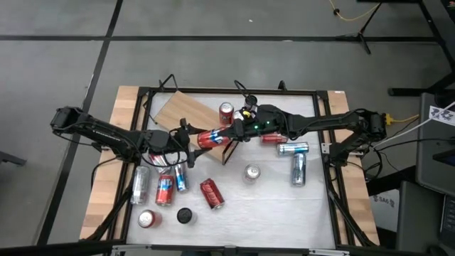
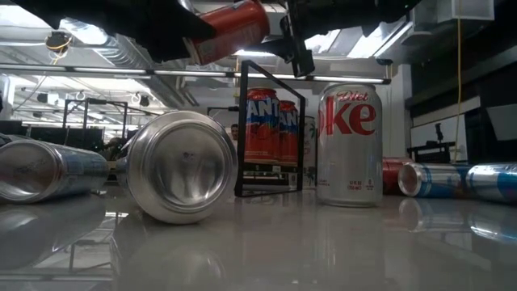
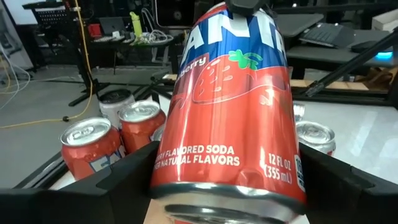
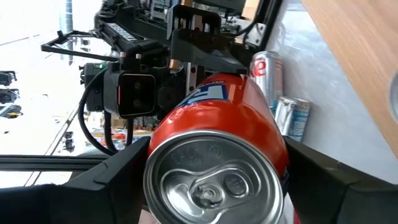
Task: Pick and place cans onto a shelf
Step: Put the bottom right red soda can on the shelf aligned with the other red soda can
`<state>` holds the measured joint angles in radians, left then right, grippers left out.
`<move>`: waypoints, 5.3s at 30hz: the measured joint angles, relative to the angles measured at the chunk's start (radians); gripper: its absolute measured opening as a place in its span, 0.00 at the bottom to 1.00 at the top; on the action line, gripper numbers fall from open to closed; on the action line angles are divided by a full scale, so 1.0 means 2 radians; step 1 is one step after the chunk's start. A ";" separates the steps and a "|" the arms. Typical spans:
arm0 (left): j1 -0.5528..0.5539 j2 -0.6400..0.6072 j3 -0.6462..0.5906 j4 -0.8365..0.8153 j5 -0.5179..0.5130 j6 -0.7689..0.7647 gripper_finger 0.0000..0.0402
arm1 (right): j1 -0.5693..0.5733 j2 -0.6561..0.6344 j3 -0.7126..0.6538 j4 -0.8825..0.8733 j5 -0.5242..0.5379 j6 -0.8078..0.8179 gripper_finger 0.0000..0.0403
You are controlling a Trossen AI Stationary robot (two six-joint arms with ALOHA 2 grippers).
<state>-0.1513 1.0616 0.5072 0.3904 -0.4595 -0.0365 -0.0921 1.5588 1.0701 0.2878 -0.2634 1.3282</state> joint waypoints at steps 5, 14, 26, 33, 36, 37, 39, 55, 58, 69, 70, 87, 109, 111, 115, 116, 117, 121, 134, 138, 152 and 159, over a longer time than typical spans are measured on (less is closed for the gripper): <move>0.000 -0.014 0.000 -0.003 0.010 0.001 0.79 | 0.000 -0.001 0.001 0.003 0.000 0.001 0.74; 0.000 -0.023 -0.001 0.002 0.013 0.022 0.79 | 0.001 -0.001 0.001 0.007 -0.002 -0.001 0.73; 0.000 -0.030 -0.001 0.006 0.013 0.054 0.79 | 0.000 -0.002 0.002 0.004 -0.005 -0.001 0.73; 0.005 -0.030 -0.001 0.009 -0.004 0.091 0.79 | -0.001 -0.002 0.001 0.001 -0.002 0.001 0.73; 0.006 -0.030 -0.001 0.009 -0.004 0.092 0.79 | -0.001 -0.002 0.001 0.001 0.001 0.002 0.73; 0.006 -0.030 -0.001 0.009 -0.004 0.092 0.79 | 0.000 -0.002 0.001 0.001 0.002 0.002 0.74; 0.006 -0.030 -0.001 0.009 -0.004 0.095 0.79 | 0.000 -0.002 0.001 0.001 0.004 0.001 0.74; 0.007 -0.032 0.001 0.012 -0.054 0.062 0.92 | 0.000 0.001 -0.002 -0.039 0.026 0.001 0.74; 0.007 -0.032 0.001 0.007 -0.053 0.062 0.92 | 0.000 0.001 -0.002 -0.030 0.030 0.001 0.74; -0.011 -0.070 0.000 -0.003 -0.079 0.091 0.91 | -0.014 0.001 -0.001 -0.029 0.018 -0.024 0.74; -0.014 -0.078 0.000 -0.005 -0.085 0.094 0.91 | -0.017 0.001 -0.001 -0.028 0.017 -0.029 0.74; -0.028 -0.145 0.000 -0.100 -0.172 0.086 0.91 | -0.056 0.000 0.133 -0.193 -0.025 -0.291 0.74; -0.009 -0.021 -0.001 -0.124 -0.098 -0.020 0.91 | -0.056 0.129 0.355 -0.475 -0.035 -0.523 0.74; -0.009 -0.010 -0.001 -0.125 -0.082 -0.020 0.91 | -0.056 0.141 0.367 -0.497 -0.035 -0.535 0.74; -0.009 0.007 -0.001 -0.125 -0.052 -0.021 0.91 | -0.056 0.158 0.384 -0.523 -0.035 -0.556 0.74; -0.009 0.011 -0.001 -0.127 -0.048 -0.023 0.91 | -0.056 0.162 0.386 -0.528 -0.035 -0.562 0.74; -0.009 0.015 -0.001 -0.128 -0.046 -0.029 0.91 | -0.056 0.166 0.387 -0.531 -0.035 -0.564 0.74; -0.009 0.024 -0.001 -0.135 -0.032 -0.047 0.91 | -0.055 0.172 0.388 -0.541 -0.035 -0.577 0.74; -0.006 0.025 -0.001 -0.192 -0.076 -0.086 0.91 | -0.042 0.172 0.388 -0.538 -0.014 -0.598 0.74; 0.003 0.025 -0.001 -0.192 -0.079 -0.086 0.91 | -0.034 0.172 0.388 -0.520 -0.016 -0.605 0.74; 0.011 0.025 -0.001 -0.203 -0.078 -0.095 0.91 | -0.007 0.172 0.388 -0.524 0.023 -0.628 0.74; 0.011 0.025 -0.001 -0.211 -0.078 -0.097 0.91 | 0.007 0.175 0.387 -0.522 0.047 -0.630 0.74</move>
<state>-0.1291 1.1118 0.5060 -0.0313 -0.6151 -0.2302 -0.0788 1.9094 1.8450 -0.7564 -0.1696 0.0685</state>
